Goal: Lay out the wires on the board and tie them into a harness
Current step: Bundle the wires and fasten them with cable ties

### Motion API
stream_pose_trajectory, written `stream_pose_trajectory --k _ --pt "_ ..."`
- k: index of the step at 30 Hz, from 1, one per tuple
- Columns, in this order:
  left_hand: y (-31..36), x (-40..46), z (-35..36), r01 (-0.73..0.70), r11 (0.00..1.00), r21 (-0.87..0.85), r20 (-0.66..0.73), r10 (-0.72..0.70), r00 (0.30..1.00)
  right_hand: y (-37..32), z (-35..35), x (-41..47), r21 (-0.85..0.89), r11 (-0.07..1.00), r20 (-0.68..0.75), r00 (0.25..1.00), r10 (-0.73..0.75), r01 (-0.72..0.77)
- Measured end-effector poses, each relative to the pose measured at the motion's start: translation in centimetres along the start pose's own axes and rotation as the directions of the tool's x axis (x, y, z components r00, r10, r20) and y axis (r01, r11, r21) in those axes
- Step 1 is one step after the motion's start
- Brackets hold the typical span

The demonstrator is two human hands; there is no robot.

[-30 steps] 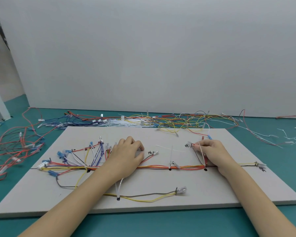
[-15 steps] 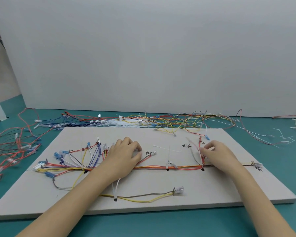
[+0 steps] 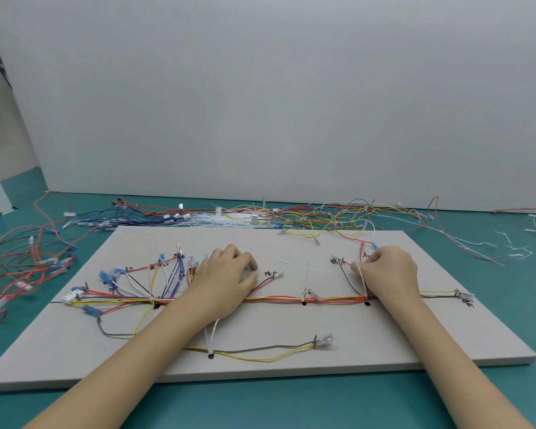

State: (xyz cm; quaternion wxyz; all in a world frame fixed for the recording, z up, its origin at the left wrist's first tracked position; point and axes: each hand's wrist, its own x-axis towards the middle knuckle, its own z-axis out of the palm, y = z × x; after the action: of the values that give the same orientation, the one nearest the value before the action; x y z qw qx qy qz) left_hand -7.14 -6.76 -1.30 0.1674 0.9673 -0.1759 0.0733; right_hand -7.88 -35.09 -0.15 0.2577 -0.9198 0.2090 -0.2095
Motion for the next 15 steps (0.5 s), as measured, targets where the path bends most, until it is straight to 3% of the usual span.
stream_pose_trajectory --k 3,6,10,12,15 --pt "0.0 0.0 0.0 0.001 1.0 -0.002 0.004 -0.001 1.0 -0.2 -0.8 -0.7 0.089 0.995 -0.056 0.997 -0.047 0.052" --pt "0.0 -0.1 0.0 -0.001 1.0 -0.005 0.006 0.001 1.0 0.1 -2.1 -0.8 0.205 0.977 -0.023 0.998 -0.057 0.06" --pt "0.1 -0.2 -0.1 0.0 1.0 0.001 0.004 0.0 1.0 0.9 -3.2 -0.5 0.454 0.884 0.277 0.961 -0.026 -0.107" --pt "0.1 -0.1 -0.1 -0.001 1.0 0.002 0.004 0.001 1.0 1.1 -3.1 -0.5 0.396 0.91 0.366 0.93 -0.037 -0.12" --pt "0.0 -0.1 -0.1 -0.001 1.0 -0.005 0.003 0.001 1.0 1.1 -3.0 -0.5 0.211 0.978 0.393 0.915 -0.092 0.008"
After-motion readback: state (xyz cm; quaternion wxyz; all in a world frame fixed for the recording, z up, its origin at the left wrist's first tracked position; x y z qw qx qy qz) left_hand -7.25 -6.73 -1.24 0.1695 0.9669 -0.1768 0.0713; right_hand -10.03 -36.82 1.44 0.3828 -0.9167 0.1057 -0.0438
